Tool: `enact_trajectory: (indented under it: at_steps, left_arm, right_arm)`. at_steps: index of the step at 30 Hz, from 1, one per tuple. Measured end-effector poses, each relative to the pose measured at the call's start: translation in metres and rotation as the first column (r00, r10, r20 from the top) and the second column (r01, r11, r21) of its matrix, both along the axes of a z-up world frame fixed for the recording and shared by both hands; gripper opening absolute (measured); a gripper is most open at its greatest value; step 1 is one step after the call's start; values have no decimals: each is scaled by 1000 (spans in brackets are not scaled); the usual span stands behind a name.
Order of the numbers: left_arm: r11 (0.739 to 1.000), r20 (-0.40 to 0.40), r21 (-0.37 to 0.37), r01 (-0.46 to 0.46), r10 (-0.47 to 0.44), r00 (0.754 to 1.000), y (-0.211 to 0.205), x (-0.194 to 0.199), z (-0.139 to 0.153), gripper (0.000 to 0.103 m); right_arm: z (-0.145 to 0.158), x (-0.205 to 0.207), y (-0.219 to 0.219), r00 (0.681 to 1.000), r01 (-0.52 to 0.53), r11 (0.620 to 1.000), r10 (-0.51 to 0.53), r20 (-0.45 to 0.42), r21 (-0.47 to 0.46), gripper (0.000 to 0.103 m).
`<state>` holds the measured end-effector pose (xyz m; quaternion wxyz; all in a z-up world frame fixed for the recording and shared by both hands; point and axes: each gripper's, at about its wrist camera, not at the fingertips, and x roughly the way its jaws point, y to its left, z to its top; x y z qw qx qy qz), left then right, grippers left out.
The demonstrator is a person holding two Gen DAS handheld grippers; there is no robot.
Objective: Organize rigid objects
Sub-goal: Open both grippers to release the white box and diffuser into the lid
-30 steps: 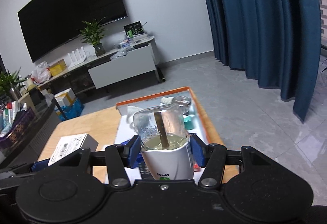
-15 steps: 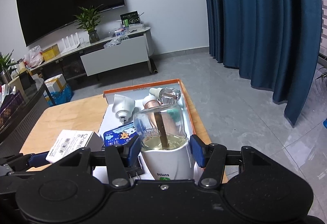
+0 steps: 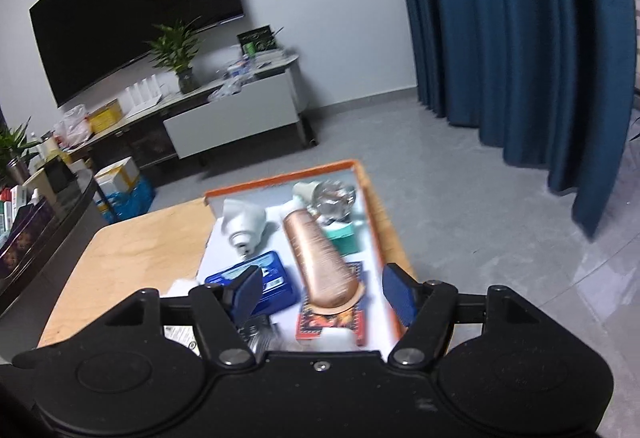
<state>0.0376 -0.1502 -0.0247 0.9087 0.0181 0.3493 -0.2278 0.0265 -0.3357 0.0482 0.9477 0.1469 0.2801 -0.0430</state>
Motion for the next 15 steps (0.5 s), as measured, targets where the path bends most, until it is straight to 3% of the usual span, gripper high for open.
enact_trajectory:
  at_steps: [2, 3, 6, 15]
  left_arm:
    - [1000, 1, -4, 11, -11, 1000, -4, 1, -1, 82]
    - [1000, -9, -8, 22, -22, 1000, -5, 2, -2, 90]
    - [1000, -16, -15, 17, -17, 1000, -5, 1, 0, 97]
    - [995, 30, 16, -99, 99, 995, 18, -29, 41, 103]
  right_arm:
    - [2, -6, -2, 1000, 1, 1000, -1, 10, 17, 80]
    - [3, -8, -4, 1000, 3, 1000, -4, 12, 21, 80]
    - [7, -14, -2, 1000, 11, 1000, -10, 10, -7, 81]
    - [23, -45, 6, 1000, -28, 998, 29, 13, -50, 87]
